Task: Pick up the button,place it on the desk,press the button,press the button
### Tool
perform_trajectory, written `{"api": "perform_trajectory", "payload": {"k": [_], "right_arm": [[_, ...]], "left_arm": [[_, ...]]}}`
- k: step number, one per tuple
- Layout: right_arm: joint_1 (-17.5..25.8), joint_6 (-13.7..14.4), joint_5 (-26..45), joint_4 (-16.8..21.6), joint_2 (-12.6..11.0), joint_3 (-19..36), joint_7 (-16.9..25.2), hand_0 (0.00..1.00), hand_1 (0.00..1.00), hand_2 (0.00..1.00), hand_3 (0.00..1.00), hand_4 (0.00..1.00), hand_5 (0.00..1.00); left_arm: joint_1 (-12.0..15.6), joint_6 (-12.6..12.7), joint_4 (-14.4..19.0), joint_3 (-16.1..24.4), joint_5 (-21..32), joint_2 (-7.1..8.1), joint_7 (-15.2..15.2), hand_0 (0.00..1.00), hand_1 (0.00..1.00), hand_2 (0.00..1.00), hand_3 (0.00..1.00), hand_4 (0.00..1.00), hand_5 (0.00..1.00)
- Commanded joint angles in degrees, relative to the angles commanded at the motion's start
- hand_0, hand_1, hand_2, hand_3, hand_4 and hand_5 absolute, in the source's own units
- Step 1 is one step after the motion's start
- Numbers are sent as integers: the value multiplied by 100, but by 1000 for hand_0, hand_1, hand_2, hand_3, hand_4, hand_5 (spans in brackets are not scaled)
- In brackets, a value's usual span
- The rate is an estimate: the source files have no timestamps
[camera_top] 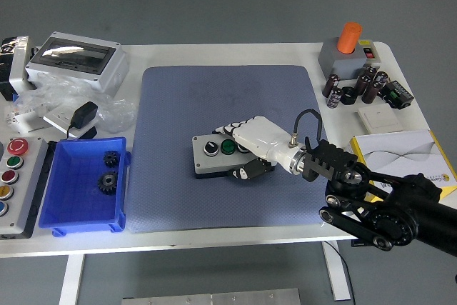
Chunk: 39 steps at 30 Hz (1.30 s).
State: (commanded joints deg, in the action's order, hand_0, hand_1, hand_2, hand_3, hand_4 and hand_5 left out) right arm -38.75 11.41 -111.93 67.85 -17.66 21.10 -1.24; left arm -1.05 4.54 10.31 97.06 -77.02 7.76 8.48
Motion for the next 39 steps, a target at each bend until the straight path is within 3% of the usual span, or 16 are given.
{"api": "perform_trajectory", "payload": {"k": [1, 2, 7, 8, 19, 20, 25, 26, 39], "right_arm": [[2, -36, 58, 30, -7, 24, -44, 554, 670, 827, 920, 715, 39], [3, -59, 95, 51, -11, 44, -69, 551, 664, 832, 927, 778, 105], [8, -121, 172, 108, -15, 124, -150, 551, 664, 832, 927, 778, 105], [9, -125, 177, 110, -15, 131, -151, 536, 663, 830, 931, 827, 182], [22, -180, 152, 93, -19, 154, -85, 526, 666, 833, 932, 866, 215], [23, -185, 151, 92, -19, 153, -81, 601, 714, 877, 955, 898, 242], [21, -210, 140, 97, -19, 168, -68, 601, 714, 877, 955, 898, 242], [20, -213, 137, 99, -19, 172, -69, 668, 762, 917, 982, 926, 260], [40, -352, 83, 240, -97, 366, -99, 707, 806, 957, 998, 930, 272]], "left_arm": [[3, 1, 0, -4, 4, -1, -1, 629, 632, 566, 680, 619, 173], [4, 1, 0, -5, 5, -2, -1, 629, 632, 565, 680, 619, 174], [5, 1, 0, -6, -3, -9, -4, 629, 632, 565, 680, 619, 174], [6, 1, 0, -9, 0, -10, -4, 629, 632, 565, 680, 618, 173], [27, -3, 0, 10, -26, -14, 3, 629, 632, 564, 678, 617, 172], [28, -3, 0, 12, -27, -14, 2, 629, 632, 564, 679, 619, 170], [24, -9, 0, 19, -39, -14, 4, 629, 632, 564, 679, 619, 170], [23, -10, 0, 22, -42, -14, 4, 629, 632, 564, 679, 621, 167], [20, -60, 0, 70, -85, -20, 4, 629, 632, 564, 676, 623, 162]]}}
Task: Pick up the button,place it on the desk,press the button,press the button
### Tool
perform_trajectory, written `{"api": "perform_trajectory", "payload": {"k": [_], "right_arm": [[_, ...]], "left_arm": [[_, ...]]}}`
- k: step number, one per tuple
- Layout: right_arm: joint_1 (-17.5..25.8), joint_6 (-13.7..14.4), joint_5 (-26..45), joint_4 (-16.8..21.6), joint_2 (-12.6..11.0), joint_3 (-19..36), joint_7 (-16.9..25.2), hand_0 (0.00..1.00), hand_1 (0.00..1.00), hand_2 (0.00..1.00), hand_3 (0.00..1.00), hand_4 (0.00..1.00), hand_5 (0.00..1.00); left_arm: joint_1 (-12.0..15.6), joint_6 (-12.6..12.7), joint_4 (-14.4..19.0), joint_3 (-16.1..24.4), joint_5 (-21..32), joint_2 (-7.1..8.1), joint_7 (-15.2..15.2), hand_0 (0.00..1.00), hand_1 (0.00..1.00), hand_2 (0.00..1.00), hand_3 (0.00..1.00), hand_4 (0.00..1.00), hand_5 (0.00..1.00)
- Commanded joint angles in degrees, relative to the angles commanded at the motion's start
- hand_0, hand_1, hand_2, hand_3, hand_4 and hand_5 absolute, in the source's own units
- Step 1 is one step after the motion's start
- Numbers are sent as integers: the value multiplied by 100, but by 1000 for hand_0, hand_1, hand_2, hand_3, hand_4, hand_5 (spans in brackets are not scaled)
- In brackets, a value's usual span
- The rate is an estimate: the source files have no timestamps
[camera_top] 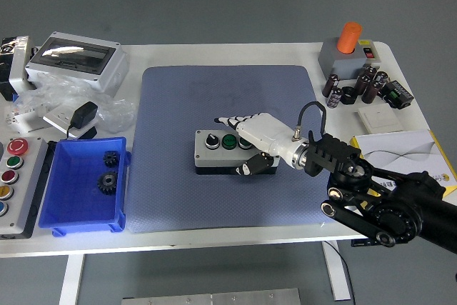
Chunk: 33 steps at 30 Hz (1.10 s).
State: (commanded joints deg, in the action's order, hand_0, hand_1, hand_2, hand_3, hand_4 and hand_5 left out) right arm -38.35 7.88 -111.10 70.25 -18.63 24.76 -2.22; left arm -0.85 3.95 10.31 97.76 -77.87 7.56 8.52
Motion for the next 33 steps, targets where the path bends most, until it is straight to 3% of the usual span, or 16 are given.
{"api": "perform_trajectory", "payload": {"k": [5, 10, 15, 16, 17, 22, 23, 28, 29, 33], "right_arm": [[73, -177, 86, 414, -243, 399, -11, 718, 829, 973, 998, 933, 272], [352, -243, 491, 1064, -789, 1031, -56, 718, 829, 973, 998, 933, 272], [509, -387, 420, 1725, -1376, 1647, -187, 725, 827, 973, 998, 934, 278], [511, -442, 392, 1873, -1519, 1763, -220, 725, 827, 973, 998, 934, 278], [500, -507, 390, 1982, -1625, 1806, -254, 695, 793, 906, 972, 936, 303], [277, -1123, 705, 2394, -2096, 1574, -590, 695, 793, 906, 972, 936, 303], [227, -1234, 788, 2419, -2119, 1501, -639, 437, 571, 581, 792, 641, 216], [27, -1714, 940, 2437, -2031, 1225, -857, 437, 571, 581, 792, 641, 216], [-11, -1765, 924, 2440, -2005, 1192, -896, 266, 395, 328, 735, 405, 102], [-212, -1936, 816, 2461, -1943, 1016, -1070, 266, 395, 328, 735, 405, 102]], "left_arm": [[1, -15, 0, 23, -15, -4, -8, 629, 632, 564, 678, 624, 158], [8, -22, 0, 29, 2, -13, -26, 629, 632, 564, 678, 624, 158], [32, -17, 0, 27, 22, -18, -11, 629, 632, 564, 676, 625, 158], [34, -17, 0, 30, 21, -20, -10, 629, 632, 564, 676, 625, 158], [34, -18, 0, 30, 20, -21, -10, 630, 632, 564, 673, 627, 156], [27, -16, 0, 54, -14, -16, -10, 630, 632, 564, 673, 627, 156], [25, -17, 0, 59, -23, -15, -9, 629, 632, 564, 673, 628, 152], [16, -20, 0, 71, -46, -19, -2, 629, 632, 564, 673, 628, 152], [15, -22, 0, 73, -49, -19, -1, 629, 632, 564, 674, 631, 152], [16, -20, 0, 70, -46, -13, 7, 629, 632, 564, 674, 631, 152]]}}
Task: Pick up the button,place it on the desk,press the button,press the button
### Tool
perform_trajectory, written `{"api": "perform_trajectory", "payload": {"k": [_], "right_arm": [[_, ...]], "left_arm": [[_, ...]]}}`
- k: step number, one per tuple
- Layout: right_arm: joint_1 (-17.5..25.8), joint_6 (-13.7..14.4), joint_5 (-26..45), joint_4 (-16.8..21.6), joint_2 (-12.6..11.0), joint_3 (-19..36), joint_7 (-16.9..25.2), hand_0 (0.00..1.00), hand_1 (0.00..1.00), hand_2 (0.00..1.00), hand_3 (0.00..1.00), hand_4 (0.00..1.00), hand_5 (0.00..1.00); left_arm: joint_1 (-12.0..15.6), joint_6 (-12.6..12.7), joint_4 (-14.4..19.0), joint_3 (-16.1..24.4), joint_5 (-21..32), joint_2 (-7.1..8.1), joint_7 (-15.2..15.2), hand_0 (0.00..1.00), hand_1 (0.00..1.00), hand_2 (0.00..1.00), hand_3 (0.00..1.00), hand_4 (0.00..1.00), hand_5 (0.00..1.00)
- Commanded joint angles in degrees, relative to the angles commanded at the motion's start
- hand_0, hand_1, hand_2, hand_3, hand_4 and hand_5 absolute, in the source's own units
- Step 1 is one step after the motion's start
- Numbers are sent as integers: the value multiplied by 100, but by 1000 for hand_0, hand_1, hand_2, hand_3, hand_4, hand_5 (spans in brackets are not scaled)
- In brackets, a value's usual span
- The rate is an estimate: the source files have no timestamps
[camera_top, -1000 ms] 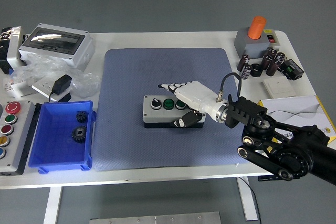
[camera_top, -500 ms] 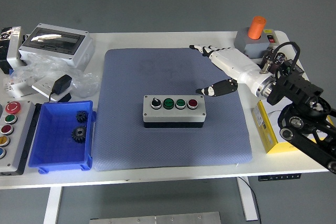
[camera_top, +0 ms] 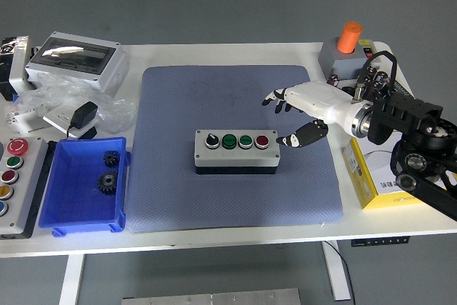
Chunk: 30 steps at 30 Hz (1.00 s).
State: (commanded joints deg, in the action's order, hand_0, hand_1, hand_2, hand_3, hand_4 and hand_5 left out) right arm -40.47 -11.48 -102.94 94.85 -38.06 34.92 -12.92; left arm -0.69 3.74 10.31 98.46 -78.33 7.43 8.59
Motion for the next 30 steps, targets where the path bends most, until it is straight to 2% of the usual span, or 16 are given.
{"api": "perform_trajectory", "payload": {"k": [1, 2, 7, 8, 19, 30], "right_arm": [[-49, -15, -39, -1, 11, -49, -30, 266, 395, 328, 735, 405, 102], [-104, -20, -90, -10, 27, -108, -61, 212, 274, 245, 729, 280, 2], [-340, -48, -201, -95, 191, -495, -183, 212, 274, 245, 729, 280, 2], [-375, -50, -200, -110, 231, -582, -194, 179, 229, 212, 730, 248, 2], [-412, -15, -173, -316, 541, -1080, -273, 163, 215, 204, 728, 238, 2], [-373, 61, -218, -467, 634, -1237, -349, 162, 211, 199, 726, 227, 2]], "left_arm": [[1, 0, 0, 0, 0, 1, 2, 629, 632, 564, 674, 631, 152], [2, 0, 0, 1, -2, 2, 5, 630, 632, 564, 673, 634, 154], [-4, -14, 0, 9, -32, -1, 6, 630, 632, 564, 673, 634, 154], [-5, -20, 0, 9, -41, -2, 7, 629, 632, 565, 674, 637, 154], [-13, -16, 0, 30, -74, -2, 19, 629, 633, 566, 675, 640, 156], [-16, 10, 0, 45, -81, -1, -3, 629, 633, 566, 674, 643, 163]]}}
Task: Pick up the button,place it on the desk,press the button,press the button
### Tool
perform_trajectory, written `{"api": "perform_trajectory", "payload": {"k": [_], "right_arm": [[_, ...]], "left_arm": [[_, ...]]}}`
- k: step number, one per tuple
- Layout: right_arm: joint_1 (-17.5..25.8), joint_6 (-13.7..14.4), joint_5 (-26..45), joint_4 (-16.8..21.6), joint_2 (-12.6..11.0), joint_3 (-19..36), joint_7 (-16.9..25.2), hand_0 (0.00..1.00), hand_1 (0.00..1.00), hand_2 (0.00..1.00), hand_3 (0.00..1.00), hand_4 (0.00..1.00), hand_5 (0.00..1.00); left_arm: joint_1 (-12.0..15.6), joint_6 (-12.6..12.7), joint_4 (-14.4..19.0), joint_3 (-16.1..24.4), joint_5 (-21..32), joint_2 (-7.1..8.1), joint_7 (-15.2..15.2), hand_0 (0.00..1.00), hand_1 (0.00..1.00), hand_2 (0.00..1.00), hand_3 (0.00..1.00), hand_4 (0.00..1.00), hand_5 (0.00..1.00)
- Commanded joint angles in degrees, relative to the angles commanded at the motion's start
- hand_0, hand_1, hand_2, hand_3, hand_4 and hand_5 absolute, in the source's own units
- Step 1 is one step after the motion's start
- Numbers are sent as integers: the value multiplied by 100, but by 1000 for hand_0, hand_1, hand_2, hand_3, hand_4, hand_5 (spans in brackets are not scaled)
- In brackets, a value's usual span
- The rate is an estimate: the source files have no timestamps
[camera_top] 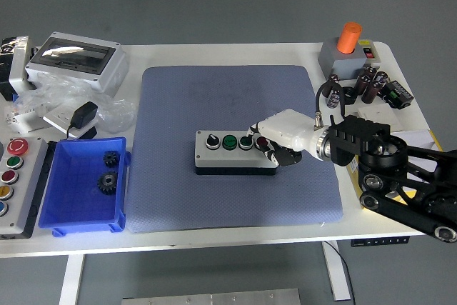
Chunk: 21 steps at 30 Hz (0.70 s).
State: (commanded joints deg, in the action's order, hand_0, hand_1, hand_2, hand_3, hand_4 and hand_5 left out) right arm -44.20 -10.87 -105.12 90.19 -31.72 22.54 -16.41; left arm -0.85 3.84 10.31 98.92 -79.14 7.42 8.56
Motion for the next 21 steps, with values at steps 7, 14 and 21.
{"api": "perform_trajectory", "payload": {"k": [7, 14, 21], "right_arm": [[142, 357, 283, 101, -168, 518, 417, 160, 209, 197, 726, 223, 2], [761, 698, 1244, 129, -82, 1451, 1074, 175, 216, 200, 716, 227, 2], [1693, 1544, 2243, -327, 727, 2589, 1801, 197, 290, 319, 714, 473, 168]], "left_arm": [[13, 18, 0, -20, 37, -3, -6, 629, 633, 567, 675, 649, 170], [23, 22, 0, -31, 50, -18, 14, 627, 633, 566, 675, 651, 188], [44, 26, 0, -150, 154, -22, 63, 628, 633, 565, 674, 652, 196]]}}
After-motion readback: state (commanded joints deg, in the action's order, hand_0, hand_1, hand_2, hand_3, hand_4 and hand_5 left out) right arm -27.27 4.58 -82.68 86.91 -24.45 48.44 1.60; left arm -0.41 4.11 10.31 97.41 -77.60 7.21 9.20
